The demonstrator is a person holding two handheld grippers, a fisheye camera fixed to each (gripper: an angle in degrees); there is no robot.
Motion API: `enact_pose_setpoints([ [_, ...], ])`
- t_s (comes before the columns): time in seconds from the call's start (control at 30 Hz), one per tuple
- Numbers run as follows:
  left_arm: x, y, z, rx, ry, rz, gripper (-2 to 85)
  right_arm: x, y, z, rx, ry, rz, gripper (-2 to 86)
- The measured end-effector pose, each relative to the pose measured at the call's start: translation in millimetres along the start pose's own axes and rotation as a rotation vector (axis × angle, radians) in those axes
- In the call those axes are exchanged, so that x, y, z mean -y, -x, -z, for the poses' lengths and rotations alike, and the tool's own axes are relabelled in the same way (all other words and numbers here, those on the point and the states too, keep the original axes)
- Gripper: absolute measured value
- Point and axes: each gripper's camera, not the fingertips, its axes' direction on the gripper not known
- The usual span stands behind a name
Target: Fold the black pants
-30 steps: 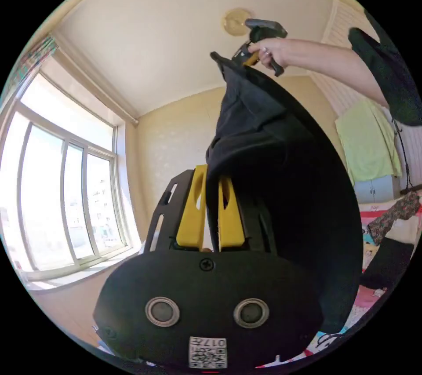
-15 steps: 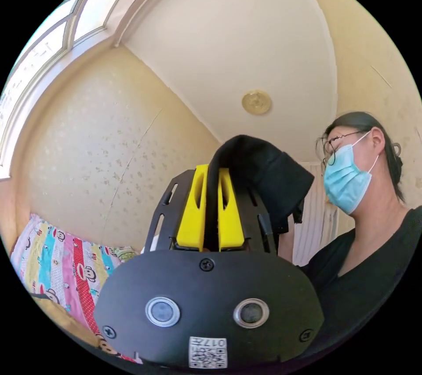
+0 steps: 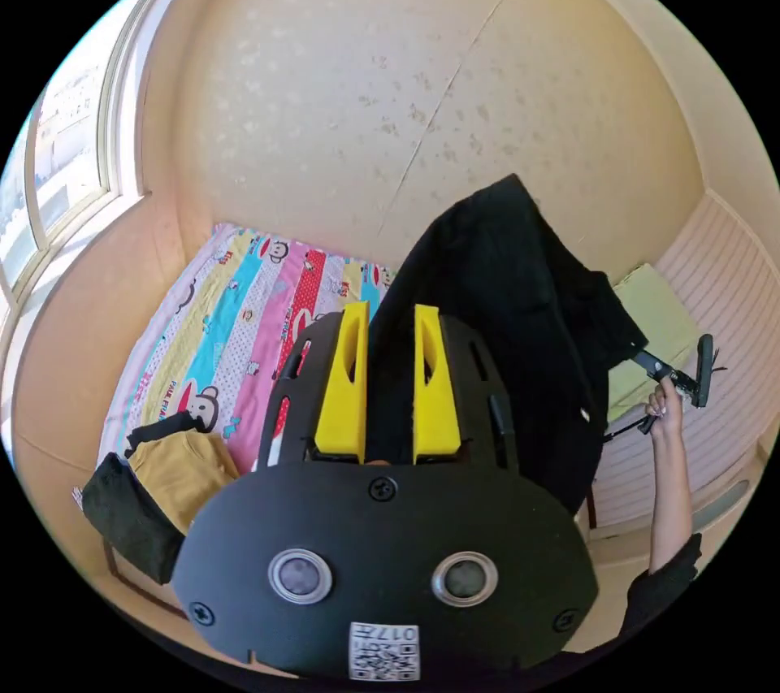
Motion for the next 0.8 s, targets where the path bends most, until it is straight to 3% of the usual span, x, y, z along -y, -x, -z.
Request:
enact_pose_setpoints([
  [0.07, -51.5, 36.0, -58.6, 0.043, 0.087, -0.03, 9.7, -34.4, -28.3, -66.9, -0.004, 0.083, 0.041, 5.9],
  [0.23, -236.3, 119.3, -208.6, 0.087, 0.524, 0.059, 9.9, -218.9, -123.8, -277.4, 0.037, 0.577, -0.007, 7.1],
  [0.4, -400.5, 113.0, -285.0, -0.01, 0.853, 0.055, 9.9, -389.7, -191.2, -362.1, 0.202, 0.83, -0.196, 7.7],
  [0.5, -445.5, 93.6, -305.1, -0.074, 0.956, 0.026, 9.9, -459.7, -222.3, -378.7, 0.252, 0.869, -0.314, 8.4],
  [0.63, -471.6, 83.6, -327.0, -0.121, 1.055, 0.046, 9.9, -505.7, -252.2, -362.3, 0.323, 0.739, -0.47, 8.0],
  [0.8, -470.3, 70.1, -349.6, -0.163, 1.093, 0.023, 9.8, -512.2, -265.0, -343.1, 0.243, 0.657, -0.427, 10.4],
])
